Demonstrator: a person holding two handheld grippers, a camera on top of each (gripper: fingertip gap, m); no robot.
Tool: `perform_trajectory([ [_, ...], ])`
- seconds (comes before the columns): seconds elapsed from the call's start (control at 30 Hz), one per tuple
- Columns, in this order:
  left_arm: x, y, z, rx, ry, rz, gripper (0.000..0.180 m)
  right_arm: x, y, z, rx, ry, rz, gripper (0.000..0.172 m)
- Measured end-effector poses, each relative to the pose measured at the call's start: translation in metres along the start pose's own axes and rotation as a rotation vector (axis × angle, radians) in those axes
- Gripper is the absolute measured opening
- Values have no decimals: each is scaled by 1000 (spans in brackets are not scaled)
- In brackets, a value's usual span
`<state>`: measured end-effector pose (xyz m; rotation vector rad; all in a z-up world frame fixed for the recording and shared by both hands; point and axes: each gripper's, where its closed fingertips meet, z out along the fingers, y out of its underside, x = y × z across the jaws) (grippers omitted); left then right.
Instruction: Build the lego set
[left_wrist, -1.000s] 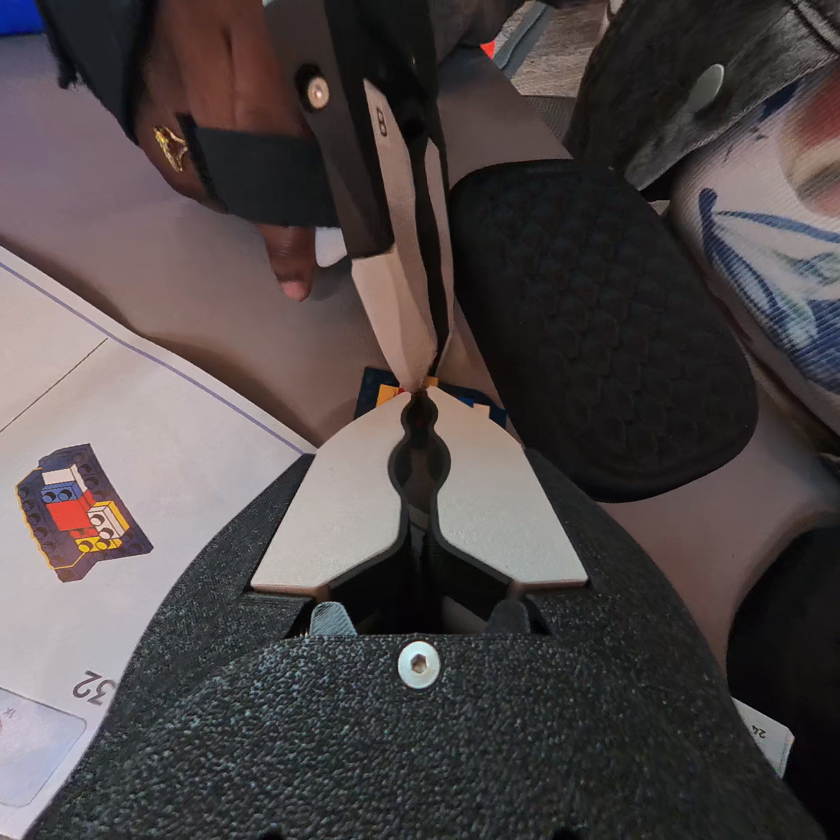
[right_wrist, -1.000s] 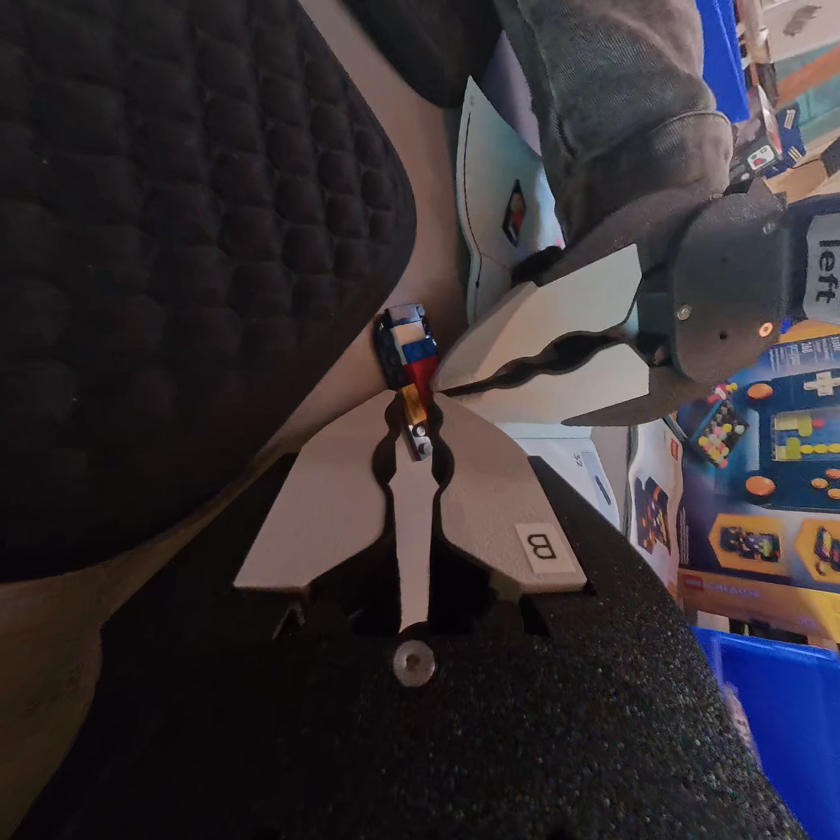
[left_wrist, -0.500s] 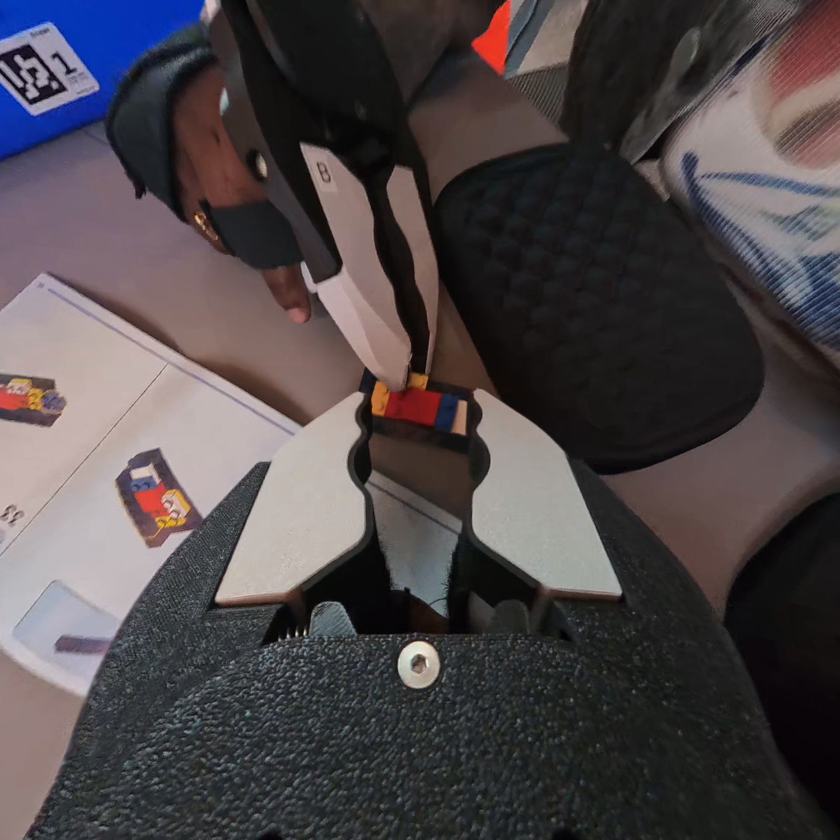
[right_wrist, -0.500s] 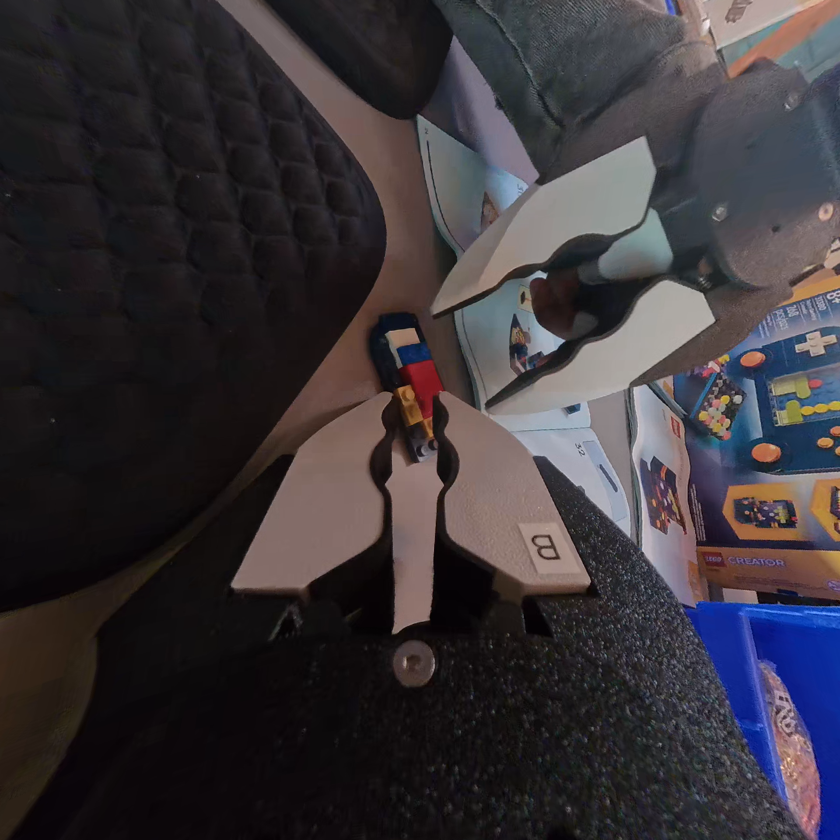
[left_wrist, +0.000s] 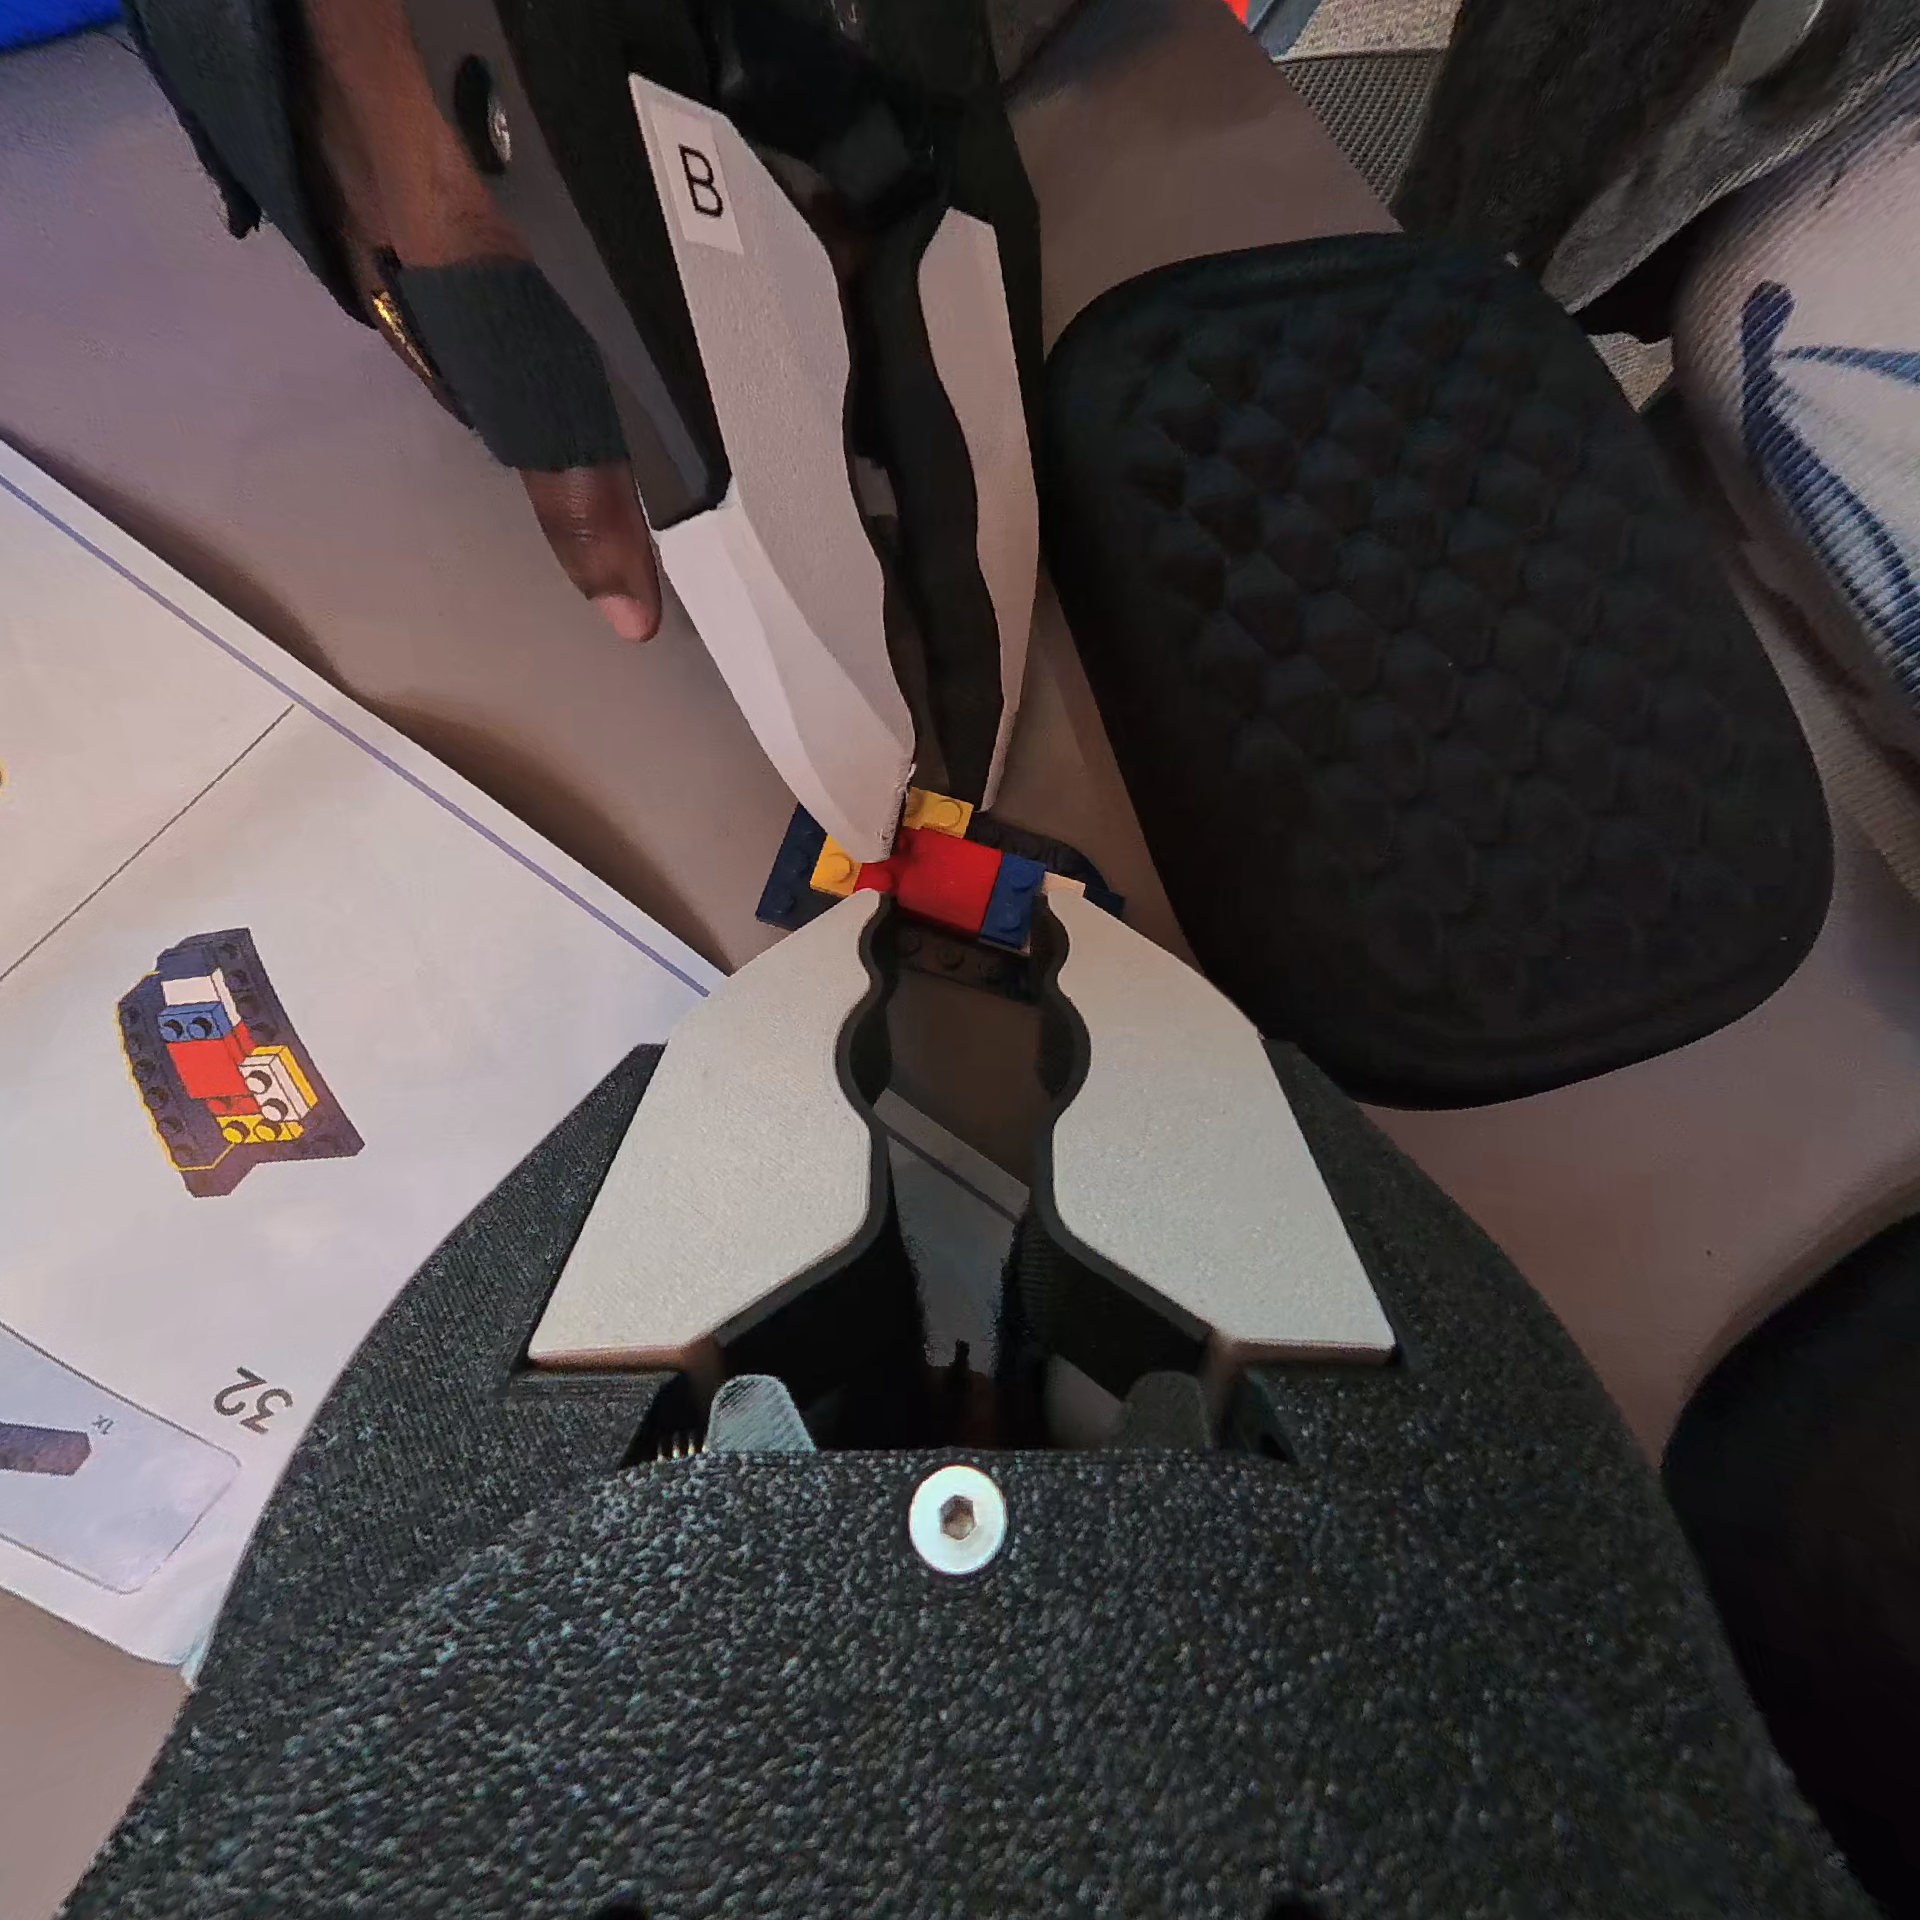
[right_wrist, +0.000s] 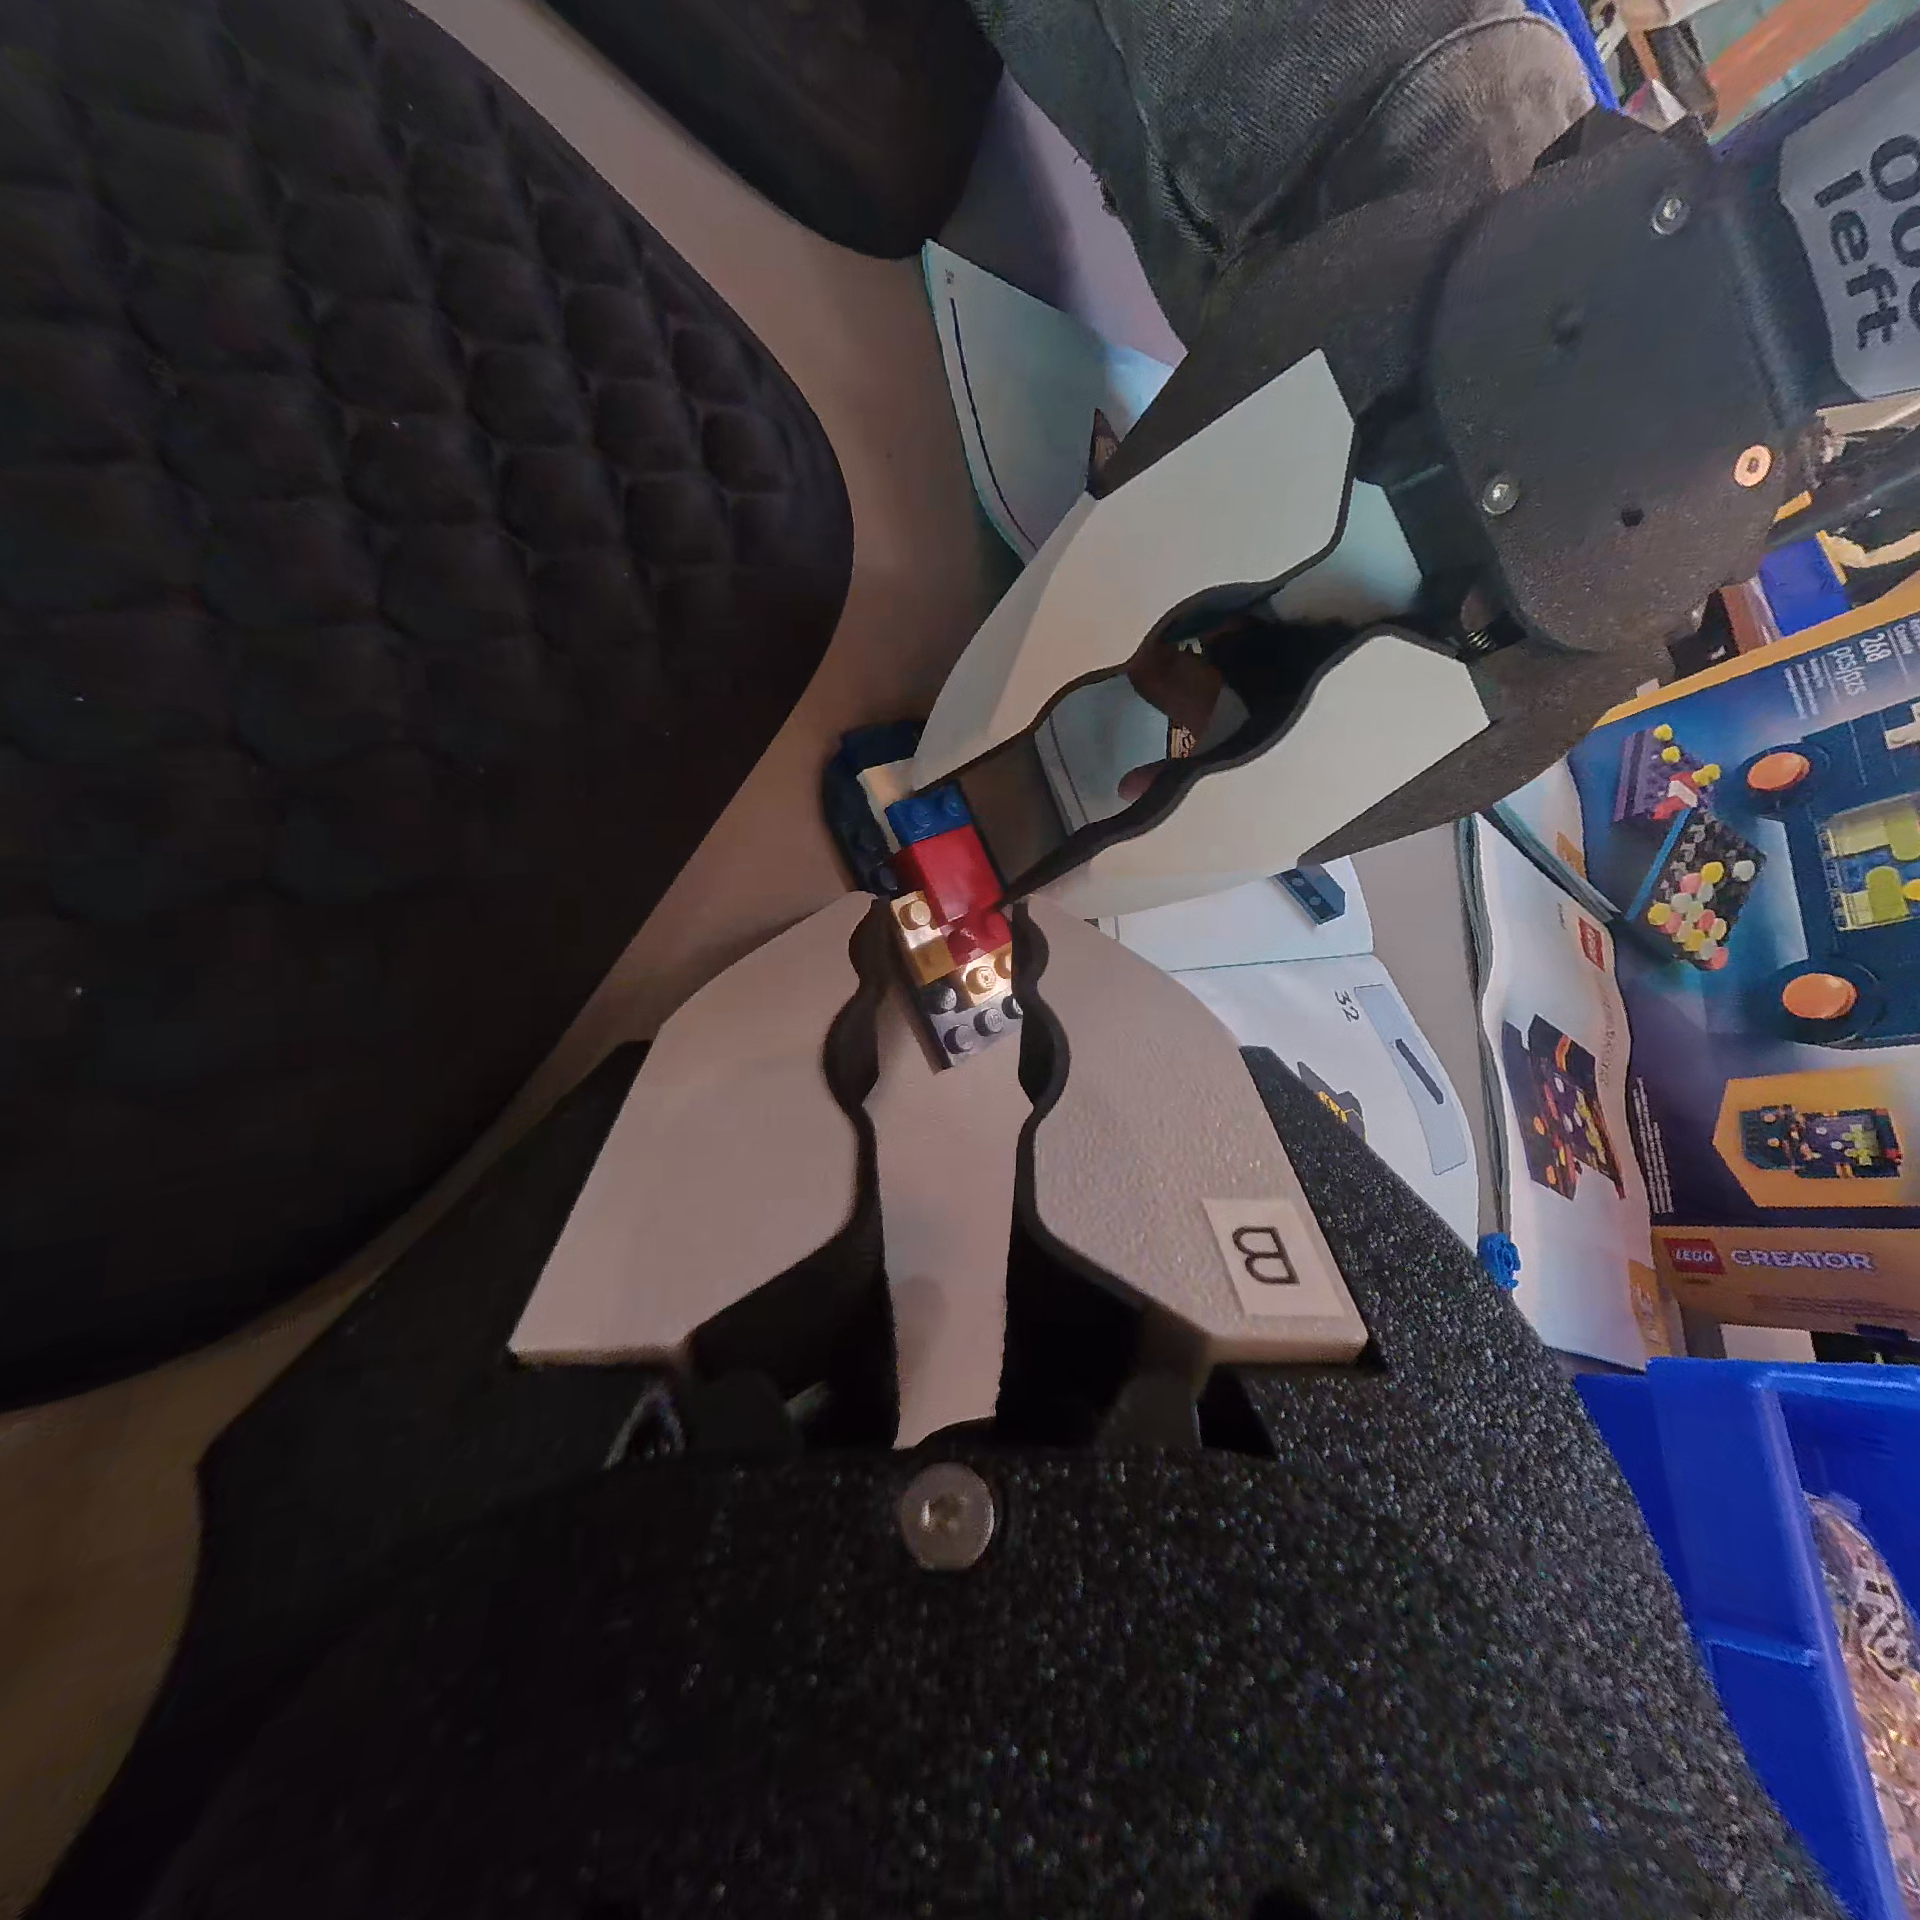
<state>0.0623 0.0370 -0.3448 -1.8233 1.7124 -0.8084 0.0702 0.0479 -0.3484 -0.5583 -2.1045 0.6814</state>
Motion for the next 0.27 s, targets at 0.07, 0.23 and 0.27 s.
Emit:
perform_trajectory([
  [0.07,0,0,0,2,-4,-9,25,0,0,0,-5,1,0,23],
  [0.23,1,1,0,-2,-10,-10,25,-2,-2,1,-20,12,-30,14],
  [0.27,2,2,0,-9,-9,-14,25,5,-4,-1,-9,56,-18,11],
])
